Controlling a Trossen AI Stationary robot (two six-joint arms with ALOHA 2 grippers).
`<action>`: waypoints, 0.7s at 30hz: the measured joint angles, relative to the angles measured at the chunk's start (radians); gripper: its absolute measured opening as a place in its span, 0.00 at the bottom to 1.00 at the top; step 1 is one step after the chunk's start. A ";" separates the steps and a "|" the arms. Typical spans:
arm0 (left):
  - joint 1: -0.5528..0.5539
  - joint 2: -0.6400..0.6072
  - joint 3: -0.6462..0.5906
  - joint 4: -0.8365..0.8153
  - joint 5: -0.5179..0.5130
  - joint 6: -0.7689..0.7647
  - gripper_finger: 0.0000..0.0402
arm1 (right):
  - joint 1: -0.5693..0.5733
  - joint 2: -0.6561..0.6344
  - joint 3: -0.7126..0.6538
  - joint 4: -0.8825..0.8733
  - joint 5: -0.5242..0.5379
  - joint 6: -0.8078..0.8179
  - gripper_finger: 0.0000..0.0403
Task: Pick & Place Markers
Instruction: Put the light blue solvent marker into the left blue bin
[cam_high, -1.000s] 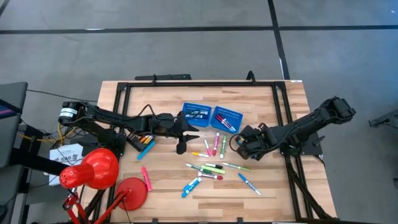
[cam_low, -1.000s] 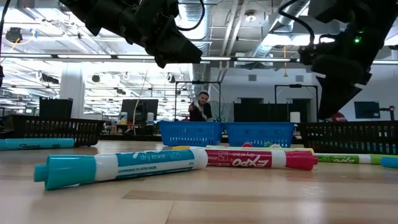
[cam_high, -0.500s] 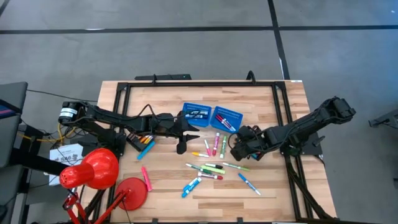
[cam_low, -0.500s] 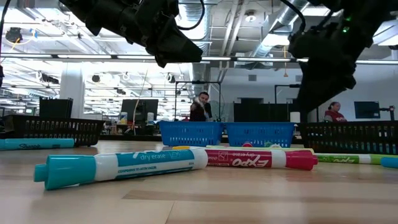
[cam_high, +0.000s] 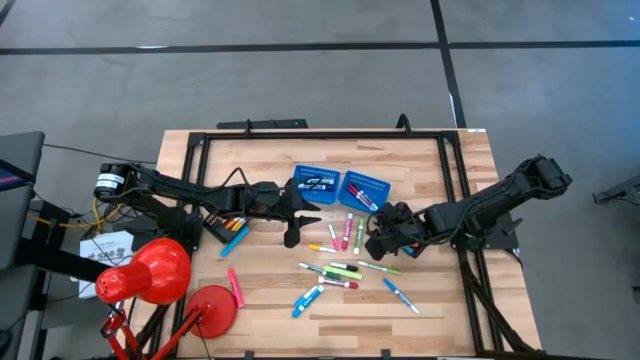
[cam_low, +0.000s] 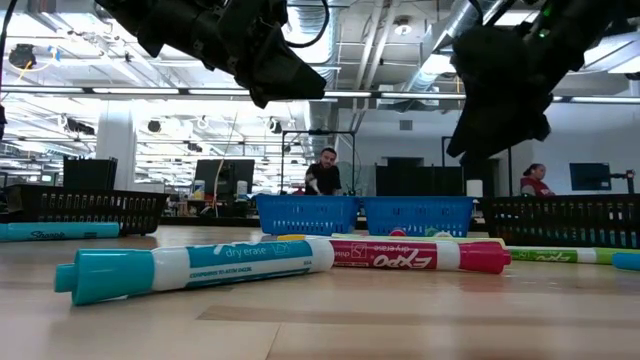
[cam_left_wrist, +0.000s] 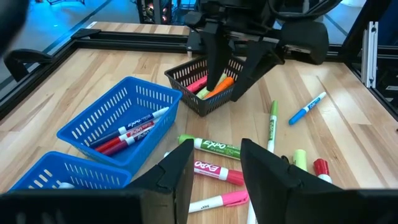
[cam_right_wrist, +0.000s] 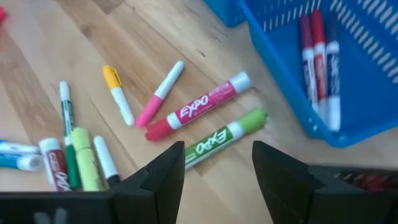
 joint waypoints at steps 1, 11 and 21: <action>0.000 0.000 0.000 0.000 0.000 0.000 0.32 | -0.003 0.000 0.000 0.000 0.005 -0.034 0.44; 0.000 0.000 0.000 0.003 0.000 0.000 0.32 | -0.061 0.000 0.000 0.004 -0.014 -0.102 0.43; 0.000 0.000 0.000 0.010 0.000 0.000 0.32 | -0.123 0.000 0.000 0.008 -0.014 -0.102 0.43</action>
